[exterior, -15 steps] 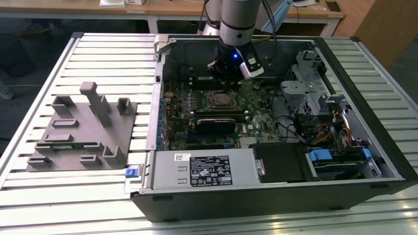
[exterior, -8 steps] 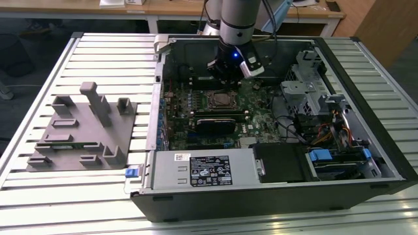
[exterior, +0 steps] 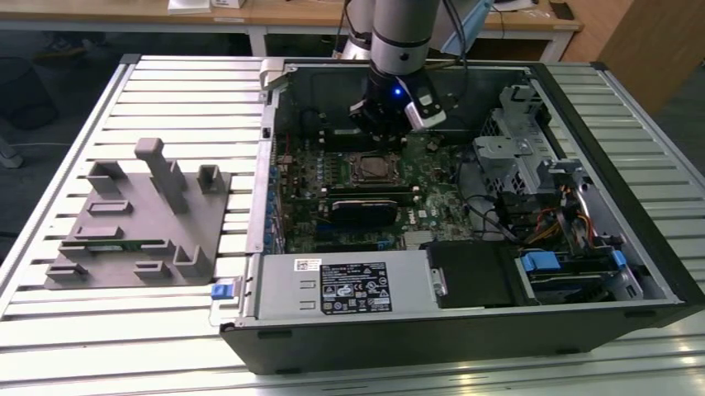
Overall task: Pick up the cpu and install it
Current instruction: 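Install the first cpu locking lever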
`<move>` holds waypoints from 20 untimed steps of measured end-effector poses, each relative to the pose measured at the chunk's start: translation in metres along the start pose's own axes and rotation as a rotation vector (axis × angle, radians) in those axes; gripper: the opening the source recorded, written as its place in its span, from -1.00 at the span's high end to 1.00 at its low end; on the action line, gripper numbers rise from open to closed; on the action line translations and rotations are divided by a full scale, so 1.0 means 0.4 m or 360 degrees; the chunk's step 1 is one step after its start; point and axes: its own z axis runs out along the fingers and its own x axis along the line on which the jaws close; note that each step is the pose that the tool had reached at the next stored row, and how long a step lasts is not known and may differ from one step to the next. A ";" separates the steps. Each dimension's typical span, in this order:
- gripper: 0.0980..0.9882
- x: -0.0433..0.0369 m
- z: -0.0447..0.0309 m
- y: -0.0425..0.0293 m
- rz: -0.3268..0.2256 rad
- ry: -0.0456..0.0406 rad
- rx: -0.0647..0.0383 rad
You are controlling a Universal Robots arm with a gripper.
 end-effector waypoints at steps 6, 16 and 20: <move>0.98 0.000 0.008 -0.001 0.0000 -0.0001 0.0026; 0.98 -0.001 0.017 0.000 0.0000 0.0000 0.0040; 0.98 -0.002 0.019 0.004 0.0000 0.0000 0.0039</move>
